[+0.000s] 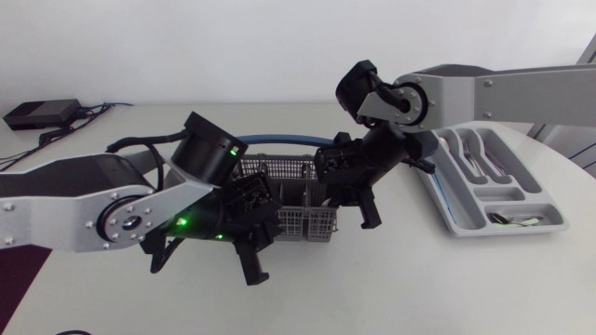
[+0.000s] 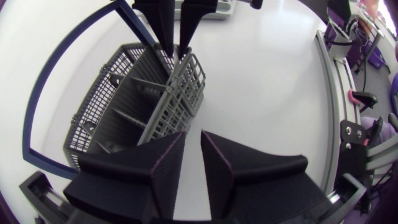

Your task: Unload the cutlery basket into the drawer organizer.

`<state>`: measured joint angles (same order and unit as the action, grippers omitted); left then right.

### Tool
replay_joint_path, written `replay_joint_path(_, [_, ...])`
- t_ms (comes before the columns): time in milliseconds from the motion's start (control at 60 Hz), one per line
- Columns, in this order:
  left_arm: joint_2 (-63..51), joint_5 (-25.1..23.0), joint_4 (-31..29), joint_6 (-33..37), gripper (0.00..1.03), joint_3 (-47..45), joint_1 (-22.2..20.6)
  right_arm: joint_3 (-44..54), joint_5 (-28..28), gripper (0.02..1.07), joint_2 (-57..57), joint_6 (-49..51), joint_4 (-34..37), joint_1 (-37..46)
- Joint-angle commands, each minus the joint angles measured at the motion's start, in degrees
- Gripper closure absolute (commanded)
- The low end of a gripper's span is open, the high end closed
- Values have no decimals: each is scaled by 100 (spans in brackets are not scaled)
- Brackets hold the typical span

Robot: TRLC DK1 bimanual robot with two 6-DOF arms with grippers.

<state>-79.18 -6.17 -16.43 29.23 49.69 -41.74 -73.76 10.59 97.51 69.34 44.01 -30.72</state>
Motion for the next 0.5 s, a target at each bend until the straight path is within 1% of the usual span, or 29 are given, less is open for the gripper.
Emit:
replay_joint_path(0, [60,-77,34,153,81,-179,52,-86,-92,95,312,255,319,-83])
replay_joint_path(50, [60,-94,43,153,81,-188,69,-157,-110,101,356,264,451,-127])
replay_joint_path(217, [60,-130,43,170,81,-214,104,-244,-198,101,426,343,670,-233])
replay_joint_path(317, [60,-138,78,170,81,-241,104,-455,-189,101,514,378,916,-250])
replay_joint_path(483, [60,-138,78,170,81,-249,113,-675,-189,101,523,387,1127,-294])
